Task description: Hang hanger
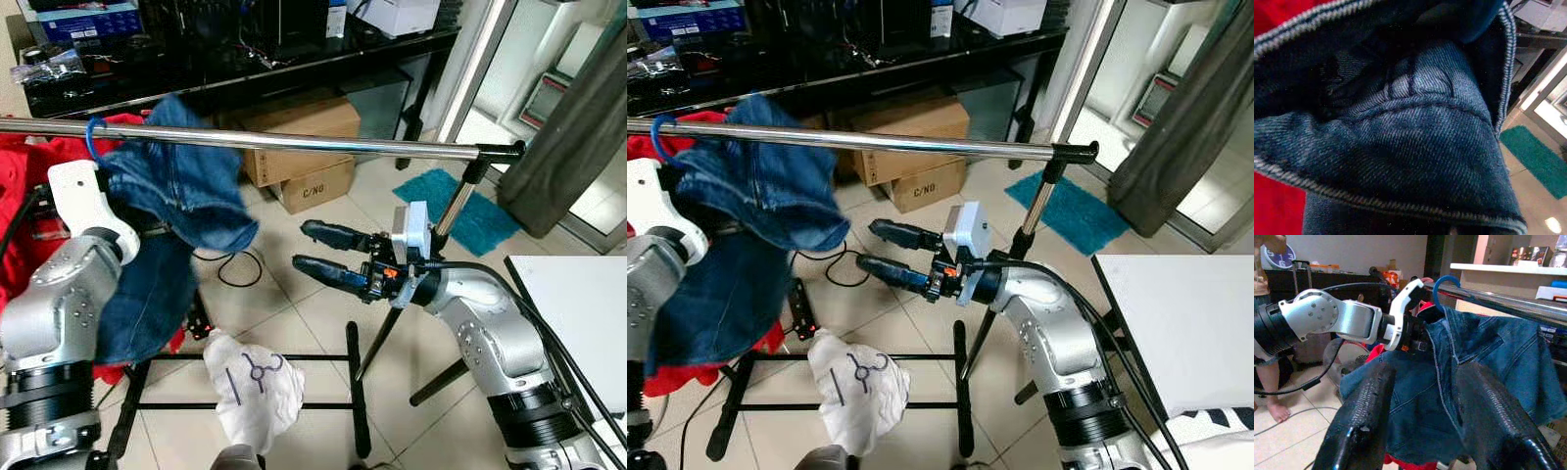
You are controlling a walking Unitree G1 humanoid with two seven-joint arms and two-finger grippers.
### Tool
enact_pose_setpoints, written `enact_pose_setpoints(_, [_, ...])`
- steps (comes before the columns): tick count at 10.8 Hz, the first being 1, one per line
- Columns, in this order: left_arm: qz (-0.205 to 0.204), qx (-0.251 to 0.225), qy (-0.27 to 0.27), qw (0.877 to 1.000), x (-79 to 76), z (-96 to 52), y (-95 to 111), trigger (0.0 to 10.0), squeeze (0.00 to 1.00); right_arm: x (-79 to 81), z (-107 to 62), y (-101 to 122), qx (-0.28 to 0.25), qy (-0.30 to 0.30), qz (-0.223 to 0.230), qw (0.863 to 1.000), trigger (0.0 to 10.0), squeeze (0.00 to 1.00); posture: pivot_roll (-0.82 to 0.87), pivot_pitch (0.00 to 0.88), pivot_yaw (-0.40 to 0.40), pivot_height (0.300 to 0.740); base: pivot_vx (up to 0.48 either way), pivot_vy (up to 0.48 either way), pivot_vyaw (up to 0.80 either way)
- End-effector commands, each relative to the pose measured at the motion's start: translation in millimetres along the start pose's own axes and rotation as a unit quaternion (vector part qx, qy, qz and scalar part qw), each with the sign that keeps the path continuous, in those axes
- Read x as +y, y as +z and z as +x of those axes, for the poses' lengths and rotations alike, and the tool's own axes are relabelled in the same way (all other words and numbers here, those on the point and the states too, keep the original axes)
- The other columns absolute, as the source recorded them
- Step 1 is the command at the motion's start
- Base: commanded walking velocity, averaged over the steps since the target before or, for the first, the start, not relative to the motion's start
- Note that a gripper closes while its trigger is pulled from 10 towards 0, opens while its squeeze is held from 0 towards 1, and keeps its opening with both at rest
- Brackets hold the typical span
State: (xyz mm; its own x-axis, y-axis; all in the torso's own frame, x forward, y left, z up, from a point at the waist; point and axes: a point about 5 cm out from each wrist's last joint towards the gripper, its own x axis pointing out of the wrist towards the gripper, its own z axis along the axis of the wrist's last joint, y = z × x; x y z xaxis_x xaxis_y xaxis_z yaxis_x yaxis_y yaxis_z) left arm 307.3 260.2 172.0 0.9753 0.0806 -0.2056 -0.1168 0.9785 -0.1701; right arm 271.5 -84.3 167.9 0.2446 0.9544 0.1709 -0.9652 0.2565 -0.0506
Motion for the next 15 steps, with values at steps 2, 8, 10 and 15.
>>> enact_pose_setpoints(2, [0.030,-0.028,0.003,0.999,-2.6,-0.8,17.6,10.0,0.00,0.8,2.0,4.2,-0.006,-0.002,-0.003,1.000,10.0,0.00,0.18,0.000,-0.029,0.740,0.000,0.000,0.00])
enact_pose_setpoints(8, [0.058,0.000,0.009,0.998,19.8,0.8,15.3,10.0,0.00,2.4,-0.6,7.2,-0.008,-0.010,0.004,1.000,10.0,0.00,0.16,0.011,-0.032,0.740,0.000,0.000,0.00])
enact_pose_setpoints(10, [0.096,-0.004,0.009,0.995,25.2,-0.1,20.5,10.0,0.00,4.6,-6.8,8.3,-0.001,-0.018,0.013,1.000,10.0,0.00,0.15,0.036,-0.036,0.740,0.000,0.000,0.00])
enact_pose_setpoints(15, [0.111,0.009,0.008,0.994,33.0,-6.2,18.9,10.0,0.00,15.4,-23.2,9.7,0.015,-0.045,0.046,0.998,10.0,0.00,0.13,0.113,-0.042,0.740,0.000,0.000,0.00])
